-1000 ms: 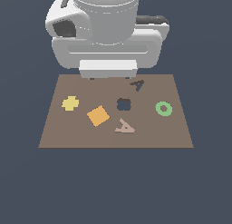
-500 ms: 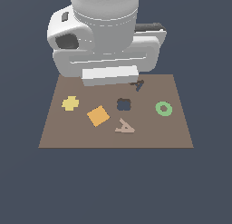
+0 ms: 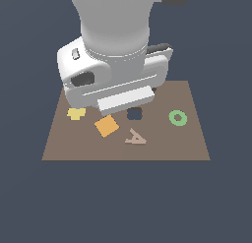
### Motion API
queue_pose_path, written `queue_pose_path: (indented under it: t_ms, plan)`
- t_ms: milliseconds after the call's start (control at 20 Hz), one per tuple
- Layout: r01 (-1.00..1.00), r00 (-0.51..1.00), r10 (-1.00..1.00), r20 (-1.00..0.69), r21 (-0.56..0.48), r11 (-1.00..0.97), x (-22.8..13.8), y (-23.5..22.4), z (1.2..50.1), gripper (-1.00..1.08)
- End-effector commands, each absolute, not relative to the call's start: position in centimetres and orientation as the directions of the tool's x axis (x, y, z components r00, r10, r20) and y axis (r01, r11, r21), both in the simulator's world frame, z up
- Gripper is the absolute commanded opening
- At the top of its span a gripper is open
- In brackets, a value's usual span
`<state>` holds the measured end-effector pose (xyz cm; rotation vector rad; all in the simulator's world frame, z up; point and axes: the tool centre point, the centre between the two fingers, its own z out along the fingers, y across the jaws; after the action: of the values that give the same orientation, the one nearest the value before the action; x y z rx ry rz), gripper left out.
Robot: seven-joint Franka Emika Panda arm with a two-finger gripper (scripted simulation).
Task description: Insert a designated object into the corresponding slot on a board.
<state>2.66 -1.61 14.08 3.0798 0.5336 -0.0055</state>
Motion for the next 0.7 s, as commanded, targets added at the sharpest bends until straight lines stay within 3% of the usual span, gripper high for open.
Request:
queue_pose_path:
  t_ms: [0,650]
  plan:
    - [0.411,0.911,0.411,-0.006,0.013,-0.911,3.4,-1.4,13.2,1.0]
    - [0.78,0.626,0.78,-0.002,0.004,-0.626,7.5,0.9,7.9,1.0]
